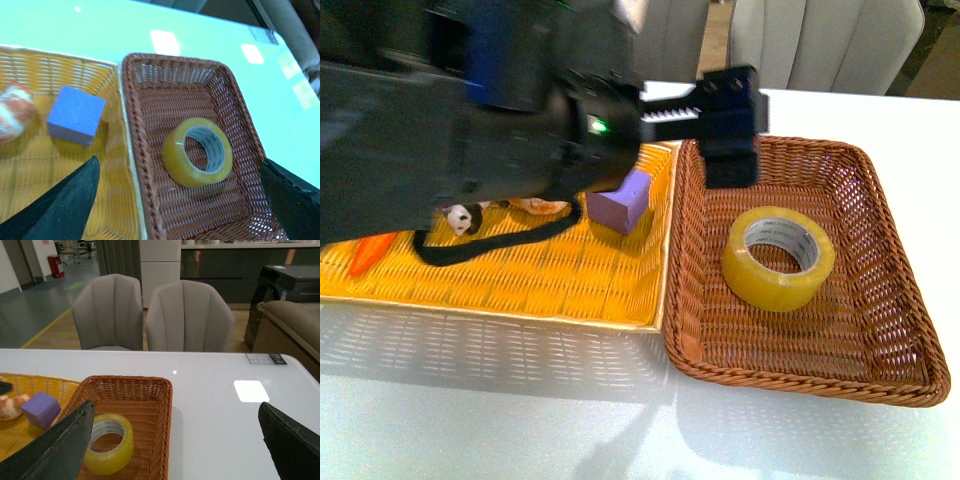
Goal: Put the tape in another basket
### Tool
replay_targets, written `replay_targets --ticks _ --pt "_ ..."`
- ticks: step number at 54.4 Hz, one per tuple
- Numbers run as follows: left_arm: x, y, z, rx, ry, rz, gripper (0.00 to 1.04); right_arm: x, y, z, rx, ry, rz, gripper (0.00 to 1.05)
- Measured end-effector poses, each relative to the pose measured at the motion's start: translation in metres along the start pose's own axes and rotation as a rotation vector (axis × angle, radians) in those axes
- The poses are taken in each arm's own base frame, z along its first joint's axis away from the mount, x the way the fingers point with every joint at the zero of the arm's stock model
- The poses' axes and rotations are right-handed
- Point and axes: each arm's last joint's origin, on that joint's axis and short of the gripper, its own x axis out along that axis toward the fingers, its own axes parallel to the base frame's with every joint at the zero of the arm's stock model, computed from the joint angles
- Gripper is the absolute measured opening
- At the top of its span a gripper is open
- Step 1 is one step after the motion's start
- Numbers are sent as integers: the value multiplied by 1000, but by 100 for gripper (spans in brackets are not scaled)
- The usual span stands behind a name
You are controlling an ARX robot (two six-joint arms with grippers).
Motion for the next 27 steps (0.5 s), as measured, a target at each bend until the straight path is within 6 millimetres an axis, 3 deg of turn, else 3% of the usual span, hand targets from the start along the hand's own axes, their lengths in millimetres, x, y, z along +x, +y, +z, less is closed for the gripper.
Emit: replay_targets --ticks 17,22,27 --pt "-113 49 5 -104 -165 13 96 0 0 0 0 0 0 96" --pt "-147 62 0 49 -455 268 80 0 0 0 0 0 3 96" --pt "-181 78 -7 163 -529 416 66 0 0 0 0 0 0 96"
